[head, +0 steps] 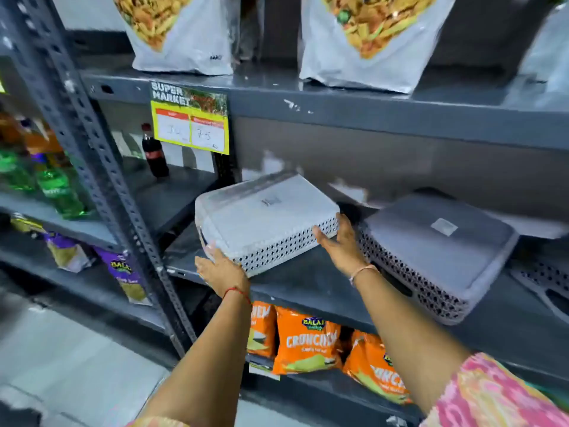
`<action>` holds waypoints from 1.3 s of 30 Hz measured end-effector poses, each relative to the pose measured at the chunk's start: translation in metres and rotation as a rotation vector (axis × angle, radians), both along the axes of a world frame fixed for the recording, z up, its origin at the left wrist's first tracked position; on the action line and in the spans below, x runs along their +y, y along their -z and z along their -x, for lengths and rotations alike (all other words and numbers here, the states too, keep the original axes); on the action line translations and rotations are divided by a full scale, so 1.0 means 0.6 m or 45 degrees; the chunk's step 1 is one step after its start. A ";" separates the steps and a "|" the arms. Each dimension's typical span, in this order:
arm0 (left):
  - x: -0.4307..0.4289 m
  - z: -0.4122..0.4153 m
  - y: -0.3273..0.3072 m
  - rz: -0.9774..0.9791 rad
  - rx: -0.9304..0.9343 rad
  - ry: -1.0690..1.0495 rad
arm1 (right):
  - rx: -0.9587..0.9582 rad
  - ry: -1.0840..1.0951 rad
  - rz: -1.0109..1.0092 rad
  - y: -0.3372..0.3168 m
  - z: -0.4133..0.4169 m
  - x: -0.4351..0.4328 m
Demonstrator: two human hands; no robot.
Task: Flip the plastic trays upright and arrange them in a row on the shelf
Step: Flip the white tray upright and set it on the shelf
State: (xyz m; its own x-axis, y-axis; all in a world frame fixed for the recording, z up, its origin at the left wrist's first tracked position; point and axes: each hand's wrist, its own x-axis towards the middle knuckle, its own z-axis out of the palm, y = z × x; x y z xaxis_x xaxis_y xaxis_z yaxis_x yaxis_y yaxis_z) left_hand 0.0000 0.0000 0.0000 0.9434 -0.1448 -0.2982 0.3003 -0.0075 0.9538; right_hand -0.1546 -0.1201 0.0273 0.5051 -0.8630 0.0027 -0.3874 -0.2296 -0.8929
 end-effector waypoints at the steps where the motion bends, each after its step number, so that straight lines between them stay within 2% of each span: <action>1: -0.005 -0.001 0.005 -0.002 0.046 -0.033 | -0.043 0.023 -0.030 0.001 -0.009 -0.014; 4: -0.026 0.000 0.028 0.075 0.082 -0.125 | -0.140 0.106 -0.073 0.002 -0.036 -0.053; 11: -0.050 0.008 0.043 -0.025 -0.030 -0.158 | -0.220 0.349 -0.210 0.025 -0.095 -0.160; 14: -0.053 0.008 0.035 -0.030 -0.050 -0.184 | -0.357 0.464 -0.370 0.019 -0.105 -0.174; 16: -0.057 0.002 0.033 -0.035 -0.031 -0.203 | -0.347 0.517 -0.440 0.042 -0.114 -0.191; 20: -0.051 -0.015 0.023 -0.035 -0.033 -0.275 | -0.439 0.652 -0.488 0.038 -0.120 -0.161; 23: -0.035 -0.047 0.010 0.202 0.006 -0.413 | -0.597 0.645 -0.369 0.019 -0.116 -0.136; 25: -0.021 -0.075 0.005 0.489 0.007 -0.390 | -0.687 0.604 -0.310 0.002 -0.109 -0.117; 27: -0.010 -0.095 -0.008 0.632 -0.062 -0.344 | -0.773 0.557 -0.236 -0.018 -0.100 -0.101; 31: 0.002 -0.124 -0.060 0.690 -0.254 -0.379 | -0.954 0.555 -0.008 -0.085 -0.090 -0.072; 34: 0.002 -0.144 -0.094 0.759 -0.364 -0.308 | -0.962 0.604 0.150 -0.119 -0.089 -0.076; 39: -0.033 -0.168 -0.094 0.747 -0.357 -0.217 | -0.968 0.557 0.285 -0.084 -0.099 -0.087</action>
State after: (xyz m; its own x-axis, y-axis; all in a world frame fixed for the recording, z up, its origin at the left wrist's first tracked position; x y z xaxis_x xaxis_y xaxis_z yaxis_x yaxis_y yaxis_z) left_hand 0.1006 -0.0199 0.0563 0.9977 -0.0508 0.0440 -0.0078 0.5618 0.8273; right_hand -0.0954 -0.1723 0.0775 -0.0748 -0.9166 0.3928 0.1948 -0.3997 -0.8957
